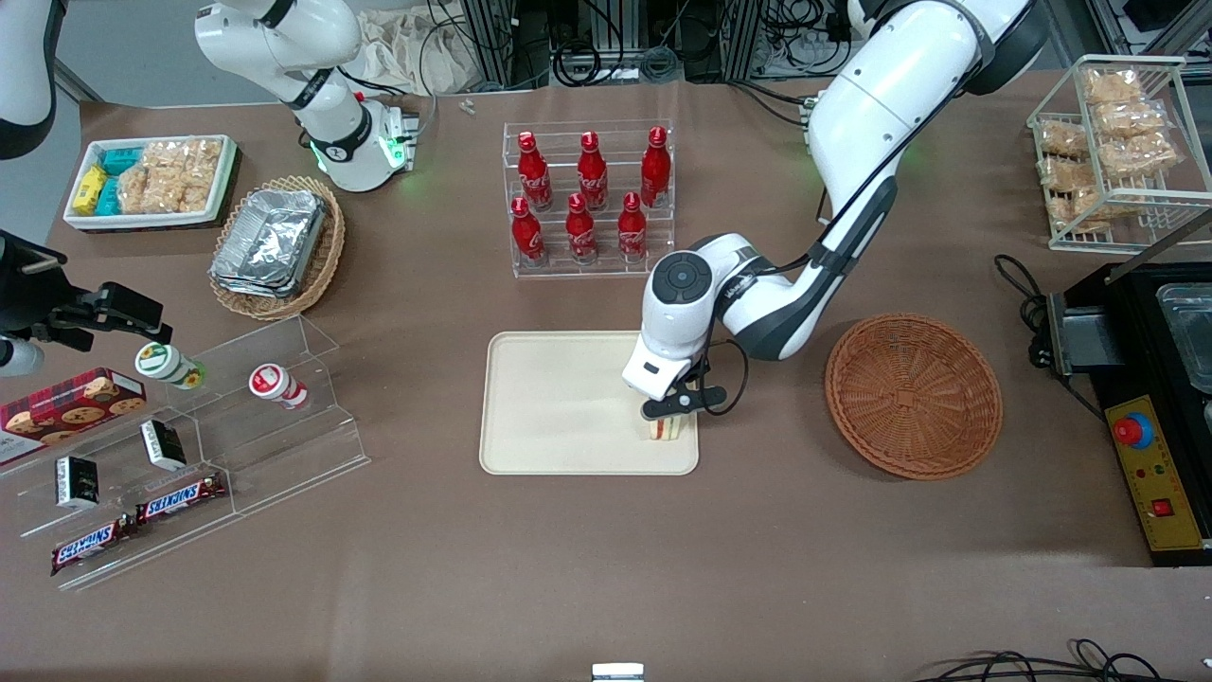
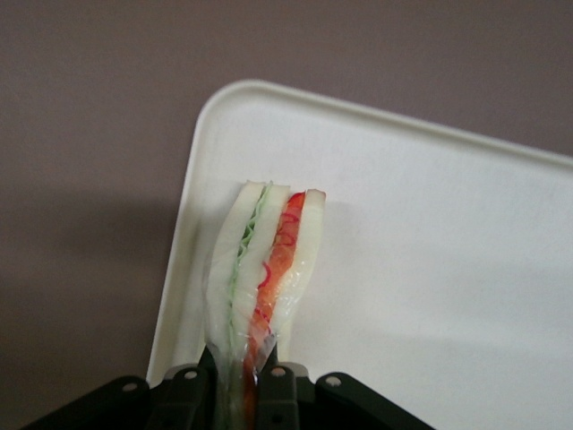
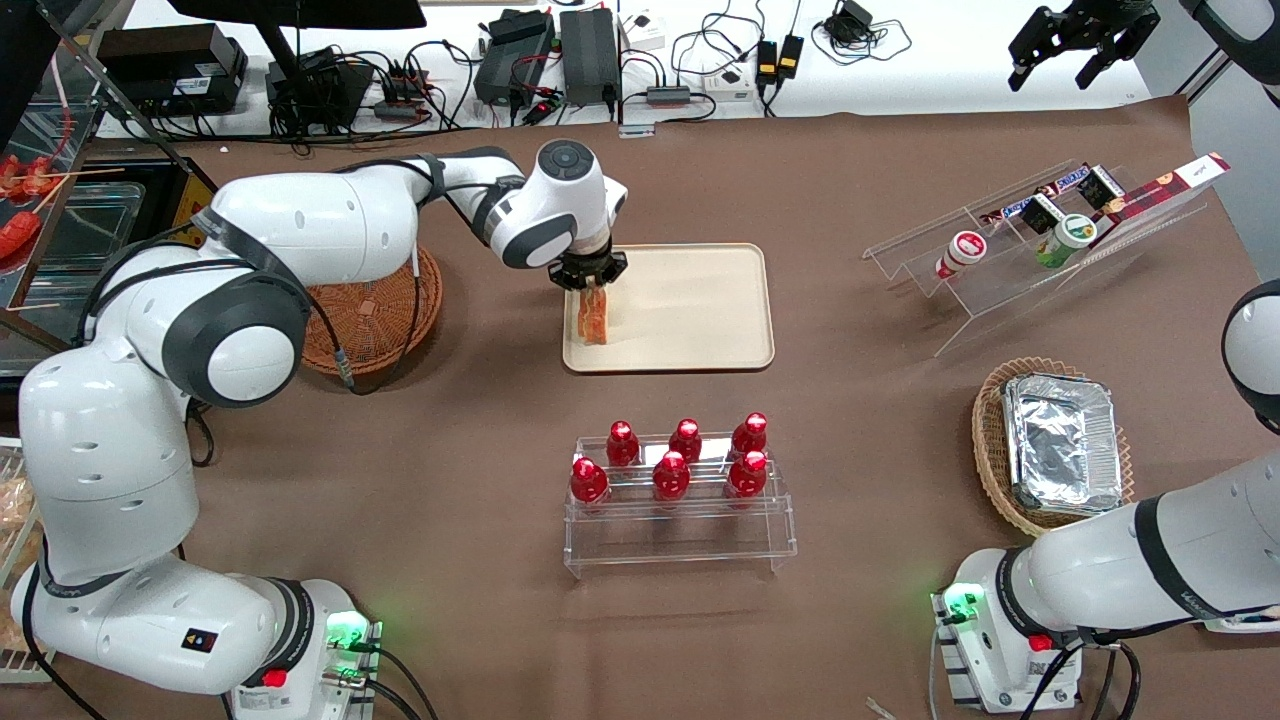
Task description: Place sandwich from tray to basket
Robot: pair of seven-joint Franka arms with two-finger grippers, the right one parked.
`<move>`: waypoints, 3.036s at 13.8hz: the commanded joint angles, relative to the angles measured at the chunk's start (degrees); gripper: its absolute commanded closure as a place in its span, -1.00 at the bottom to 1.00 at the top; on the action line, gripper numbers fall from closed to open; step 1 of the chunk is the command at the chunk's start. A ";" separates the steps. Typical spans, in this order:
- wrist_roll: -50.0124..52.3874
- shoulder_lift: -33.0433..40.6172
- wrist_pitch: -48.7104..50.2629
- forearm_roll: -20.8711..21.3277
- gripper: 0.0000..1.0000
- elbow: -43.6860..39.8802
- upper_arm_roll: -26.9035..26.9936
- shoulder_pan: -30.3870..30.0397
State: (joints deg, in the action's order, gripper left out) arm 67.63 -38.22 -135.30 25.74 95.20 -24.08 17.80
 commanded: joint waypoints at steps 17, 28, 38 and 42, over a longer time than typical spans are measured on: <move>-3.47 17.57 12.63 -14.93 1.00 16.32 0.96 -36.59; -2.85 21.51 9.77 -13.79 -1.00 19.34 1.05 -39.42; -37.72 21.17 32.09 -20.20 -1.00 -5.61 0.08 -38.11; -59.49 23.96 43.42 -20.37 -1.00 -10.38 4.28 -29.60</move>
State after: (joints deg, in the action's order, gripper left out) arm 17.15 -16.35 -96.70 6.37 86.29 -23.23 -16.43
